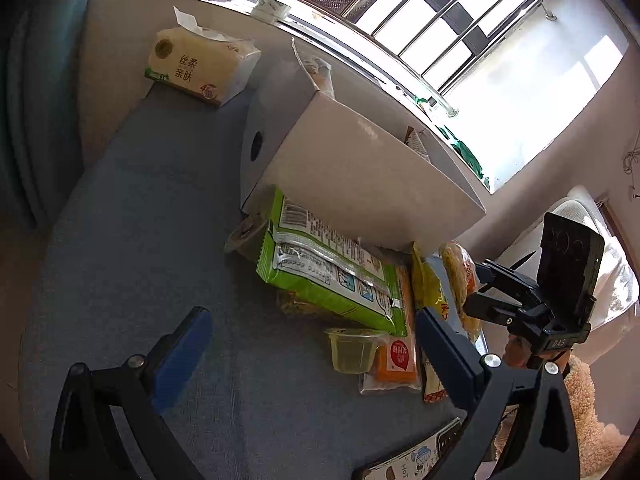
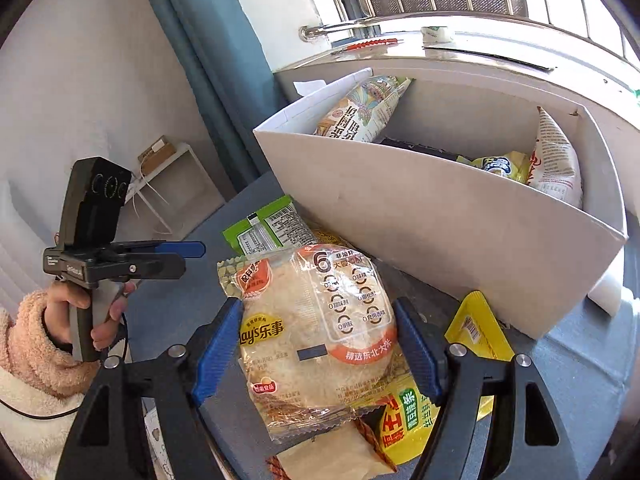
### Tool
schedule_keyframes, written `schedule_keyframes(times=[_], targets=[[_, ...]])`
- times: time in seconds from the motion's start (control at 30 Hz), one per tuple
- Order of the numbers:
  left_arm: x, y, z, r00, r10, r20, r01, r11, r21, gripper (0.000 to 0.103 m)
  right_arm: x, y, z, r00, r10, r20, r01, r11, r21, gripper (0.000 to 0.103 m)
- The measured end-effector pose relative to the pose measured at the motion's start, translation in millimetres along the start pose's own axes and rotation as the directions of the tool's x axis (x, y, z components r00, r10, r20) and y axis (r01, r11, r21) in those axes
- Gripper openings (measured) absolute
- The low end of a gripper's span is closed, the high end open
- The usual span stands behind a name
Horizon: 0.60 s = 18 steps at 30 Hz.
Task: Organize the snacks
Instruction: 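Grasp the Lay's flatbread pack with the right tool while the left tool grasps a green-and-white packet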
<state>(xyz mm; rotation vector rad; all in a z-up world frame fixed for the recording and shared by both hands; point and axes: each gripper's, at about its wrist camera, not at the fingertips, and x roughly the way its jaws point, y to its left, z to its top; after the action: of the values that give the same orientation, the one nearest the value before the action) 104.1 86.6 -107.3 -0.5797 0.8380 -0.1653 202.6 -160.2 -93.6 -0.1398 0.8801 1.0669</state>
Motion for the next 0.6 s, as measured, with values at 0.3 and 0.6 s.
schedule_keyframes(times=[0.3,0.6], targets=[[52,-6,40,0.994,0.021,-0.106,-0.014,0.998,0.067,0.102,-54,20,-63,0.992,-0.044,0.120,0.013,0.968,0.251,0.080],[40,-28,37,0.996,0.037,-0.086,-0.019,0.978,0.208,0.015,-78,24,-100,0.982,-0.070,0.173,0.002,0.929,0.369,0.080]])
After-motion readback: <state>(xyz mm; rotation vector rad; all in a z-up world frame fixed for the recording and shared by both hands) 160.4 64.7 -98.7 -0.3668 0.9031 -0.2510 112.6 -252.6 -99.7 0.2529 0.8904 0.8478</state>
